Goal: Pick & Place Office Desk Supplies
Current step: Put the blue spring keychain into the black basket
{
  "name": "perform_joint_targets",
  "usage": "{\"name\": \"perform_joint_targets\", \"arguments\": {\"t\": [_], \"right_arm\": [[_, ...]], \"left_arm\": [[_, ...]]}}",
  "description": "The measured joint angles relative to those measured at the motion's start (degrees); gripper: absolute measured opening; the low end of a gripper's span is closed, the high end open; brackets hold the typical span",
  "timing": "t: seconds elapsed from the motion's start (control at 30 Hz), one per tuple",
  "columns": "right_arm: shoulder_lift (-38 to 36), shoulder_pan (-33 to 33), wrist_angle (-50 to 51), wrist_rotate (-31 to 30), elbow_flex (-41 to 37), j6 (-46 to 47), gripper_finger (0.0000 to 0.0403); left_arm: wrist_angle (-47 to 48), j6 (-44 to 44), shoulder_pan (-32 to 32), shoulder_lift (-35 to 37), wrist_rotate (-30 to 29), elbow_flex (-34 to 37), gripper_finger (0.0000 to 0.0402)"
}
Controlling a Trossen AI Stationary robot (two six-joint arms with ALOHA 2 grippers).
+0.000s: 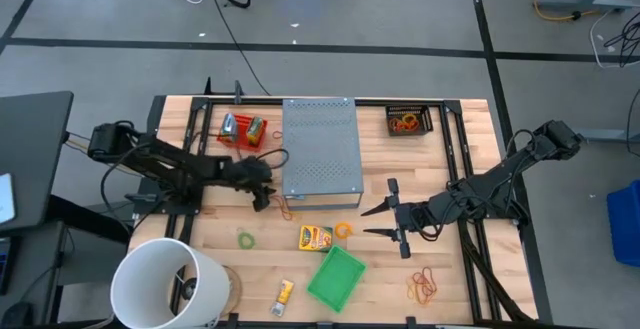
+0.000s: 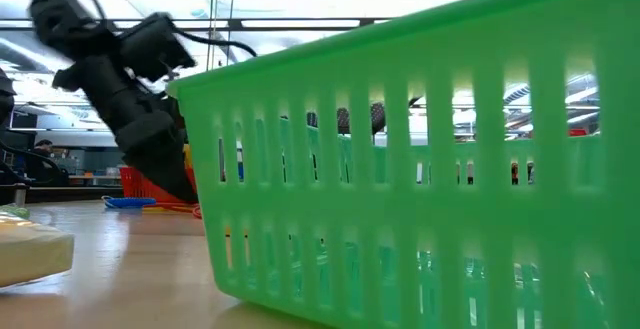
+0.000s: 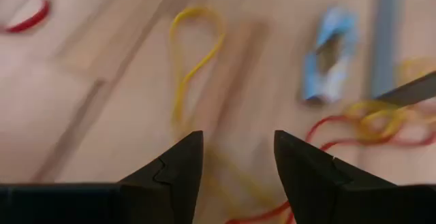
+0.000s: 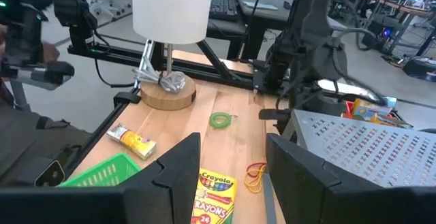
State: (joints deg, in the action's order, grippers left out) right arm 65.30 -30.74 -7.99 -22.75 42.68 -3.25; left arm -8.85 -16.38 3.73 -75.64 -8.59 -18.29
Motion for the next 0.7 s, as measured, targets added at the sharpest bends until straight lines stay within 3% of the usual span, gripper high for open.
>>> {"name": "perform_joint_targets", "arguments": {"t": [0.2,0.37,0.5,0.7], "right_arm": [[0.00,0.00,1.38,-0.01,0.00,1.07,0.0174],[0.00,0.00,2.08,-0.01,0.00,1.82,0.0174],[0.00,0.00,2.17,-0.01,0.00,2.16,0.0174],[0.00,0.00,2.13,-0.03,0.00,1.99,0.0174]], "left_arm": [[28.81,1.82,-1.23,0.00,-9.20,-13.61,0.0185],[47.41,-0.90,-1.46,0.00,-9.93,-21.11,0.0185],[53.58,-3.28,-1.38,0.00,-7.19,-21.92,0.0185],[54.81,-4.69,-1.39,-1.20,-6.85,-21.92,0.0185]]}}
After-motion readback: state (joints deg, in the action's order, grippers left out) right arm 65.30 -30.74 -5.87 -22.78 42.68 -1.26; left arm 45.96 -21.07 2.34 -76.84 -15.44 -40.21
